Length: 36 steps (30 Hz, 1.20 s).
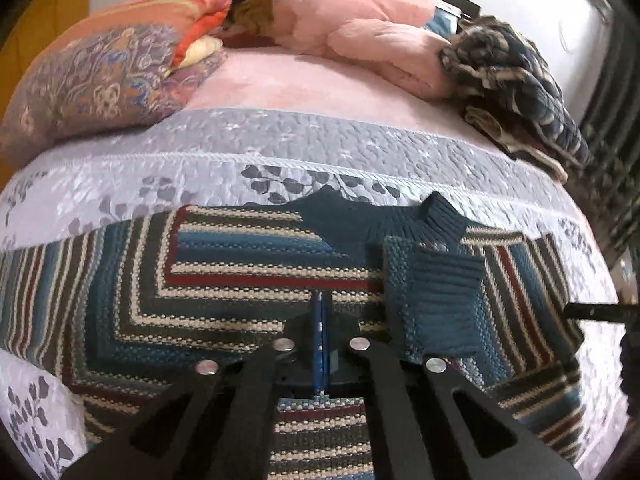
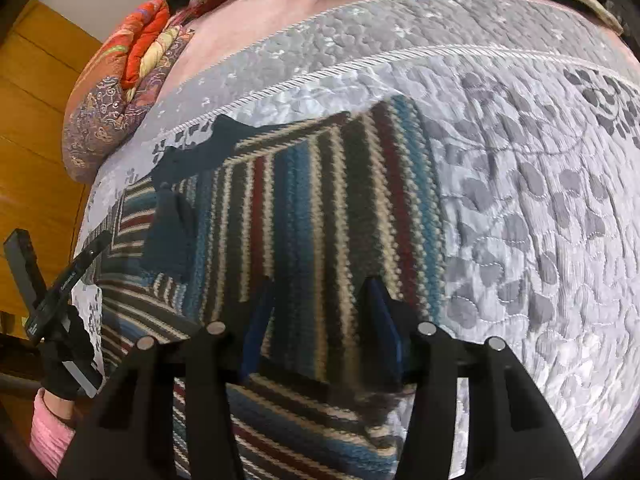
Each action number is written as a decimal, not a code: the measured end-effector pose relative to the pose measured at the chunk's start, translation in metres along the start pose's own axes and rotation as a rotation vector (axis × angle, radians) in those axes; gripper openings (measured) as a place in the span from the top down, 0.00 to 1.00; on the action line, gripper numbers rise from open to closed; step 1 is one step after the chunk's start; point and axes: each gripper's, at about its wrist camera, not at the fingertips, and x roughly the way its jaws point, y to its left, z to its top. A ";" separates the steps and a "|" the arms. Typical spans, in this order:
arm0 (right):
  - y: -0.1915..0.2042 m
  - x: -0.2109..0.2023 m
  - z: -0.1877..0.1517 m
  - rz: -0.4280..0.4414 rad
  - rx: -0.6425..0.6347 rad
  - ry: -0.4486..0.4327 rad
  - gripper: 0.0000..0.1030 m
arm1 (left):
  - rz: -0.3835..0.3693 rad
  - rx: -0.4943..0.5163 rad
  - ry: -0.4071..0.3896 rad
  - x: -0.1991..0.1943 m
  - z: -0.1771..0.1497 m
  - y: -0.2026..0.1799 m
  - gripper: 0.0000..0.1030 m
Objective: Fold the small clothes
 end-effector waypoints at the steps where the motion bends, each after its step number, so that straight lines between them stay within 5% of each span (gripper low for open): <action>1: 0.002 0.000 0.001 0.002 -0.004 0.000 0.49 | -0.007 -0.003 0.001 0.001 0.001 -0.001 0.93; 4: 0.009 0.003 0.004 0.000 -0.009 -0.002 0.48 | -0.040 0.044 0.006 0.001 0.001 -0.028 0.57; 5: 0.008 0.004 0.004 0.000 -0.007 -0.002 0.48 | -0.053 0.080 0.008 0.002 -0.001 -0.047 0.52; 9: 0.006 0.004 0.005 0.008 0.005 -0.003 0.48 | -0.028 0.207 0.048 0.016 -0.010 -0.109 0.41; 14: -0.007 0.001 0.005 0.034 0.041 -0.003 0.49 | 0.040 0.271 0.130 0.050 -0.020 -0.157 0.39; 18: -0.015 0.001 0.004 0.045 0.053 0.002 0.49 | 0.080 0.258 0.168 0.072 -0.027 -0.153 0.56; 19: -0.016 0.002 0.004 0.045 0.053 0.002 0.49 | 0.082 0.262 0.159 0.072 -0.028 -0.151 0.69; 22: -0.016 0.002 0.004 0.045 0.053 0.003 0.49 | 0.043 0.230 0.151 0.068 -0.022 -0.140 0.88; 31: -0.016 0.004 0.003 0.026 0.043 0.004 0.49 | -0.188 0.081 0.095 0.025 -0.005 -0.084 0.98; 36: -0.012 0.007 0.004 0.009 0.035 0.004 0.48 | -0.201 -0.005 0.062 0.013 0.010 -0.028 0.94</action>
